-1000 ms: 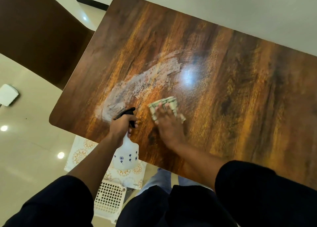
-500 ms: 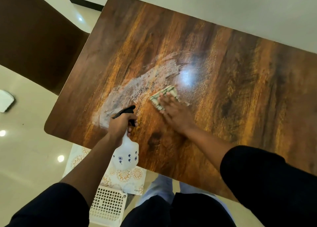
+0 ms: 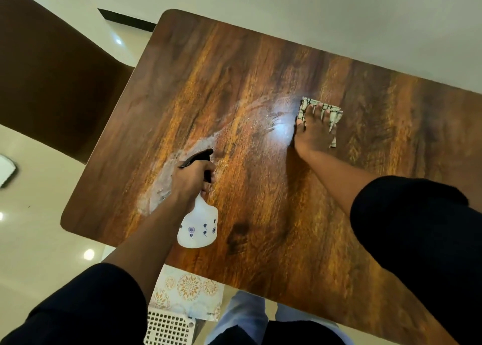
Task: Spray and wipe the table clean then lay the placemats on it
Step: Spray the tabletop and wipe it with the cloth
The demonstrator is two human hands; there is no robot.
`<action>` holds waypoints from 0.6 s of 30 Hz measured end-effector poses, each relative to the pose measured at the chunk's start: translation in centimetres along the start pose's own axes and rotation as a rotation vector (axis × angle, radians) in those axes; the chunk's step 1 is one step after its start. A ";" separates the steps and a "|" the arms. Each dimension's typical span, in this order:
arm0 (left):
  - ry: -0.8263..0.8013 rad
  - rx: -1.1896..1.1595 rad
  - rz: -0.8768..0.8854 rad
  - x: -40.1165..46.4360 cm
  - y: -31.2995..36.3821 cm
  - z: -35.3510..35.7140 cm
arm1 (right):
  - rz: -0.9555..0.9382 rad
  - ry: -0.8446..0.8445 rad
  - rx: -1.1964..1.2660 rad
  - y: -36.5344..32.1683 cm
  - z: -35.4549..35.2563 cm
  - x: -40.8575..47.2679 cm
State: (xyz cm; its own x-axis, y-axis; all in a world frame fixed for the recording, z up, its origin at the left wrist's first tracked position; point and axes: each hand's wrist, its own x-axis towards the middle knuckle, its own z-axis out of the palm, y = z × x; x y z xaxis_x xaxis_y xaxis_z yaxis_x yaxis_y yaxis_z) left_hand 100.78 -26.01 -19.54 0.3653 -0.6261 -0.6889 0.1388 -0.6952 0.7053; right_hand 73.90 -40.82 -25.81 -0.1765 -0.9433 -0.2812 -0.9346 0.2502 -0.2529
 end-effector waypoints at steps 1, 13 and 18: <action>-0.006 0.006 -0.002 0.3 0.0 0.0 | -0.014 -0.005 0.000 -0.9 0.2 0.1; 0.045 -0.023 -0.066 0.5 0.1 -1.8 | -0.755 -0.222 -0.108 -15.4 6.2 -6.3; -0.005 -0.078 -0.139 1.5 -0.2 -2.3 | -0.898 -0.274 -0.135 -15.3 6.5 -5.4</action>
State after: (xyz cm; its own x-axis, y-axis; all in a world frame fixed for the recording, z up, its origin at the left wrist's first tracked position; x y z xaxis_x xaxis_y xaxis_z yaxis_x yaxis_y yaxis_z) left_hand 103.45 -25.95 -20.32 0.3329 -0.5273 -0.7818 0.2589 -0.7461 0.6135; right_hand 91.19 -38.10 -26.42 0.6881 -0.6829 -0.2453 -0.7169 -0.5874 -0.3756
